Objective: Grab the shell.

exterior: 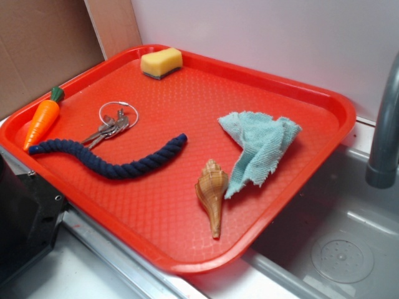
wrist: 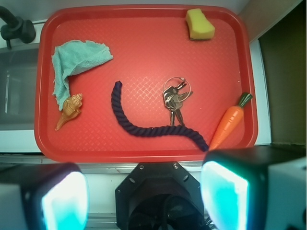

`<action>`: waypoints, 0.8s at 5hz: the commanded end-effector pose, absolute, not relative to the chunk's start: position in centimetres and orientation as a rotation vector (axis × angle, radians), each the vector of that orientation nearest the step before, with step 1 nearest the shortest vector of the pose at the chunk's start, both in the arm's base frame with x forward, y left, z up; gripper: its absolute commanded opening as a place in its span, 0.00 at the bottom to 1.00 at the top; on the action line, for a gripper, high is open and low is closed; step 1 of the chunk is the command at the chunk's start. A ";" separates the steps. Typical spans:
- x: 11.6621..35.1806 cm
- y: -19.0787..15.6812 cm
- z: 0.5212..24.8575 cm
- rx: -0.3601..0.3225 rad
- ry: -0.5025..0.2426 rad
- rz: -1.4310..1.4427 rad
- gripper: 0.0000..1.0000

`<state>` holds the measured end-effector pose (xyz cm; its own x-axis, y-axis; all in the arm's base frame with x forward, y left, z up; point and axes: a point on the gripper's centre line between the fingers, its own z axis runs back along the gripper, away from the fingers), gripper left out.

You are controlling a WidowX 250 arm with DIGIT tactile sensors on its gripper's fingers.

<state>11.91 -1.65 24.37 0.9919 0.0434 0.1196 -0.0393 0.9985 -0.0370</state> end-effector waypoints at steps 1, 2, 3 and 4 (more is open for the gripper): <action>11.9 -1.6 24.4 -0.035 -0.121 0.041 1.00; 12.7 -2.2 23.6 -0.112 -0.150 0.174 1.00; 14.1 -3.0 21.7 -0.198 -0.177 0.359 1.00; 15.5 -4.7 19.5 -0.262 -0.183 0.466 1.00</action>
